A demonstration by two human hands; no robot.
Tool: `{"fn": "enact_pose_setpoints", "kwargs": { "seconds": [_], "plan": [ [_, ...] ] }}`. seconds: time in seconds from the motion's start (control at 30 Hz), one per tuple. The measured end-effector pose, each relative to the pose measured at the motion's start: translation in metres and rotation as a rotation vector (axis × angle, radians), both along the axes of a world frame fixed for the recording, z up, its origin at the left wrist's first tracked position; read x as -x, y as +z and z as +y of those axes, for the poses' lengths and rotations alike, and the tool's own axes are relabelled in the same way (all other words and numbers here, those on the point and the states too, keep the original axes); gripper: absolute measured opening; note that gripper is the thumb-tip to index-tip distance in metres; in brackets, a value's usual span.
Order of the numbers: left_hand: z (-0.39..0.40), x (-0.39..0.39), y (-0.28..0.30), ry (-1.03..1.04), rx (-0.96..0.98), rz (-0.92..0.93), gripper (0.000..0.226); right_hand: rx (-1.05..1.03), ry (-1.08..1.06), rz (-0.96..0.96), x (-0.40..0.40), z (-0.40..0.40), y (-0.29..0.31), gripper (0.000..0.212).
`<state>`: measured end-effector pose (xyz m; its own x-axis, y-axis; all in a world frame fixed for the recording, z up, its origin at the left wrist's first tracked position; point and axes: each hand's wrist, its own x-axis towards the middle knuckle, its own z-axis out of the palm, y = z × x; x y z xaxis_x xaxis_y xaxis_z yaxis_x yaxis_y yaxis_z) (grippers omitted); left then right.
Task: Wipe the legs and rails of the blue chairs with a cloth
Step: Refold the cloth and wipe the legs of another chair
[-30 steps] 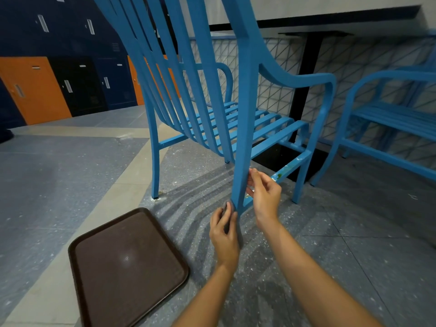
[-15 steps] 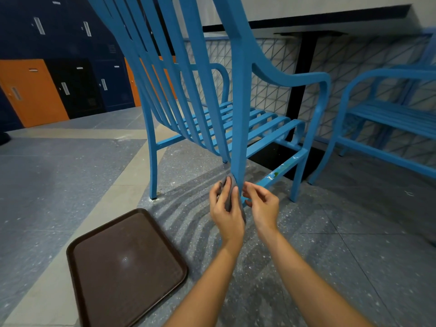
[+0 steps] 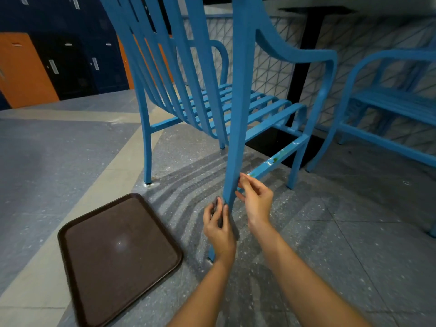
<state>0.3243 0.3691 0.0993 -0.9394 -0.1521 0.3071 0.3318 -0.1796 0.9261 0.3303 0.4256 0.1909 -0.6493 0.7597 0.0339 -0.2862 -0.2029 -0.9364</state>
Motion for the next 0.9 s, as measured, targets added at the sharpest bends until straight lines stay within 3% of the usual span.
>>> {"fn": "enact_pose_setpoints", "kwargs": {
  "seconds": [0.3,0.5,0.67,0.9],
  "plan": [
    [-0.012,-0.003,-0.002,-0.010,0.076,-0.001,0.028,0.065,0.097,-0.028,-0.013,0.002,-0.008,0.021],
    [-0.004,0.001,0.024,0.023,0.018,0.087,0.034,0.111,-0.092,-0.171,-0.025,0.010,-0.033,0.023],
    [0.005,-0.003,0.010,-0.009,0.096,0.064,0.037,0.071,0.079,-0.317,-0.021,0.002,-0.048,0.024],
    [-0.005,-0.006,-0.033,-0.020,0.115,0.019,0.037,-0.038,0.260,-0.288,-0.016,-0.008,-0.055,0.021]
  ]
}}
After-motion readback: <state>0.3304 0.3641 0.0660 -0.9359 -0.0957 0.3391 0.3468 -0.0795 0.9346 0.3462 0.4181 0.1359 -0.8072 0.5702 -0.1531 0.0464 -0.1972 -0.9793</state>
